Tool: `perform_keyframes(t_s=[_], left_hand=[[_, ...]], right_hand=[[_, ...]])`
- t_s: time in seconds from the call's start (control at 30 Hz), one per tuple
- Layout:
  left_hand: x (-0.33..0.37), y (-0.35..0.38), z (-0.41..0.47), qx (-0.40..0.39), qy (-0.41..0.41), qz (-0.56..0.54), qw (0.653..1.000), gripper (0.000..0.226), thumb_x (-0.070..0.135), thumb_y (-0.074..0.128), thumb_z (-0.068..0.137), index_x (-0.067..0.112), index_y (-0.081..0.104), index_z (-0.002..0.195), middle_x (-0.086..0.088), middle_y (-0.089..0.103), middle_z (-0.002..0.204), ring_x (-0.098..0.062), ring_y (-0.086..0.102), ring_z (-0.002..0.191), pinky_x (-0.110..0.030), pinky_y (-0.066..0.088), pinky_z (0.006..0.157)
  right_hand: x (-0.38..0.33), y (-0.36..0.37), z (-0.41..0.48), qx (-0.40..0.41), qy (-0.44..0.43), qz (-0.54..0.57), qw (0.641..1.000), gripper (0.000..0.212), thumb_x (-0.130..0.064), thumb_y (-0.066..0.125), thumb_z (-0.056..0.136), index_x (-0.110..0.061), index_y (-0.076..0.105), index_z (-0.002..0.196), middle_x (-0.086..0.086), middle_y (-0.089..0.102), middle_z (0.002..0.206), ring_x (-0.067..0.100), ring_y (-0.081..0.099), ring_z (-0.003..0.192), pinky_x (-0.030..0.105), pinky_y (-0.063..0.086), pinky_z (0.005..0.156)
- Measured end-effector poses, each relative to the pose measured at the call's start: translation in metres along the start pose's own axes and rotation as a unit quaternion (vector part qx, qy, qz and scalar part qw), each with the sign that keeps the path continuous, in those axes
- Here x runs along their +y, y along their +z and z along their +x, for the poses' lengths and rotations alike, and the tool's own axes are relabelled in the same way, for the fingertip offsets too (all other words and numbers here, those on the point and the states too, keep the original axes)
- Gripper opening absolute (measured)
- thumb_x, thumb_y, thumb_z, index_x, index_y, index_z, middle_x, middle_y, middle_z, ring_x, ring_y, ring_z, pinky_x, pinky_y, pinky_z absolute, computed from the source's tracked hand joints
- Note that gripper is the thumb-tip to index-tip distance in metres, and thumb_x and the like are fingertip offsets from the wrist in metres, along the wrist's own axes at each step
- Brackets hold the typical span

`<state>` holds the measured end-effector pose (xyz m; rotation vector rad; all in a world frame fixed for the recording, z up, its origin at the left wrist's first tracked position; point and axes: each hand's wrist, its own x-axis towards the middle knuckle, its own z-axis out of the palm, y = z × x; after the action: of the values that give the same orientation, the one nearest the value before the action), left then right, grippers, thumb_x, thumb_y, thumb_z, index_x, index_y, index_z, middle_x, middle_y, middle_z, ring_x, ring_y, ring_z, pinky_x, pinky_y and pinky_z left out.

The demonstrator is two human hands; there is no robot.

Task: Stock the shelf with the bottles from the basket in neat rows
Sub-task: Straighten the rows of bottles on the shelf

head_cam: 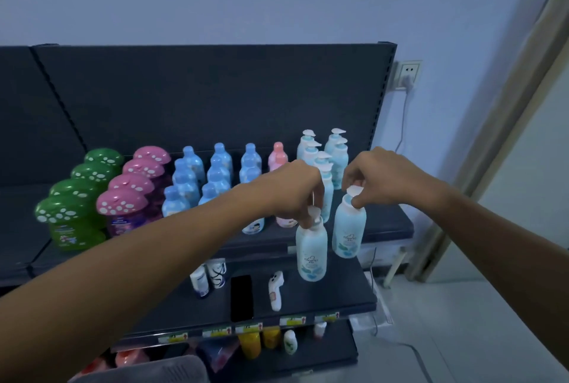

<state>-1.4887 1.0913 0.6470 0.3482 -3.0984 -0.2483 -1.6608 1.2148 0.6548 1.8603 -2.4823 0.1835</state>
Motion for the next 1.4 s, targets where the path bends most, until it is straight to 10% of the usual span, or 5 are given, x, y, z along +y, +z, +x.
perform_keyframes(t_s=[0.77, 0.97, 1.4], left_hand=[[0.023, 0.004, 0.158, 0.017, -0.055, -0.012, 0.998, 0.022, 0.02, 0.072, 0.084, 0.018, 0.074, 0.106, 0.002, 0.071, 0.088, -0.019, 0.067, 0.084, -0.043, 0.058, 0.078], [0.014, 0.01, 0.177, 0.051, -0.063, 0.001, 0.997, 0.008, 0.024, 0.076, 0.082, 0.023, 0.068, 0.082, 0.011, 0.056, 0.07, -0.013, 0.057, 0.07, -0.031, 0.044, 0.06], [0.006, 0.023, 0.191, 0.044, -0.097, -0.033, 0.994, 0.027, 0.027, 0.08, 0.081, 0.019, 0.075, 0.107, 0.002, 0.072, 0.093, -0.017, 0.068, 0.087, -0.036, 0.057, 0.074]], right_hand=[[0.125, 0.008, 0.112, -0.04, -0.06, 0.046, 0.996, 0.025, -0.021, 0.078, 0.071, -0.037, 0.074, 0.089, -0.014, 0.068, 0.089, 0.013, 0.064, 0.091, 0.037, 0.058, 0.078], [0.132, 0.018, 0.132, -0.034, -0.101, 0.051, 0.993, 0.05, -0.016, 0.082, 0.073, -0.047, 0.056, 0.043, -0.011, 0.063, 0.069, 0.015, 0.062, 0.079, 0.033, 0.053, 0.066], [0.144, 0.032, 0.148, -0.042, -0.093, 0.071, 0.992, 0.053, -0.009, 0.082, 0.076, -0.043, 0.051, 0.05, -0.013, 0.048, 0.056, 0.008, 0.046, 0.059, 0.019, 0.033, 0.053]])
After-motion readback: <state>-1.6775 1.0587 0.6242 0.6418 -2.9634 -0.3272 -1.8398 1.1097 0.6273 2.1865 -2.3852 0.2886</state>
